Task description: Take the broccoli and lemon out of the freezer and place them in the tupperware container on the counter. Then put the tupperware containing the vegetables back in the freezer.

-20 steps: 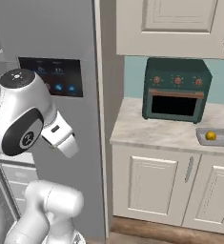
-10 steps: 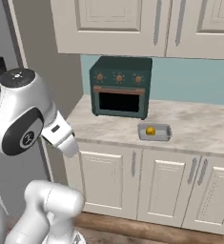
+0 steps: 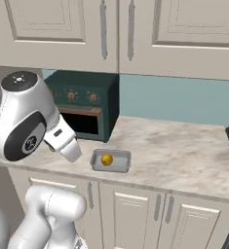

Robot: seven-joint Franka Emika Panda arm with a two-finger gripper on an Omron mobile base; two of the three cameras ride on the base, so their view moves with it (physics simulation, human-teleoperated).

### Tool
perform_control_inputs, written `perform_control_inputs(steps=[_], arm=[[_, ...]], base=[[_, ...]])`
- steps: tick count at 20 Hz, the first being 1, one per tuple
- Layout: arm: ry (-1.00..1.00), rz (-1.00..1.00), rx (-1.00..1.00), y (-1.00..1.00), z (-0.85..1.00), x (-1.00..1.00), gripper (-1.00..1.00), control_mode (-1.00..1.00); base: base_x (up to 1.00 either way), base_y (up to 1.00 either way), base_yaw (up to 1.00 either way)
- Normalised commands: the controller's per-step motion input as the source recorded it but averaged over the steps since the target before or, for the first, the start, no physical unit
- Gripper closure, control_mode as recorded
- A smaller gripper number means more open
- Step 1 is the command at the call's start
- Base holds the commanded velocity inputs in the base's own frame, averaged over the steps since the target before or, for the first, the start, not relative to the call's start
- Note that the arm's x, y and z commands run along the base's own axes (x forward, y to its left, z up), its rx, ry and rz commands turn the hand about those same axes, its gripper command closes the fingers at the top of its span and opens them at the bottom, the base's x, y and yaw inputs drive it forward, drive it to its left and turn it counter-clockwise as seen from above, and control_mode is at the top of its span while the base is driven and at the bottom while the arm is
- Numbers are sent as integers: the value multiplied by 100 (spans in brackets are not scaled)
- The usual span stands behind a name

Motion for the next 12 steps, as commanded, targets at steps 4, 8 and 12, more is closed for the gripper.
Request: perform_control_inputs(steps=[4, 8, 12], arm=[[0, 0, 0, 0, 0, 0, 100, 100], [0, 4, 0, -12, -17, 2, 100, -100], [0, 14, -3, -60, -78, 15, 100, -100]], base=[[72, -20, 21], [28, -23, 16], [0, 0, 0]])
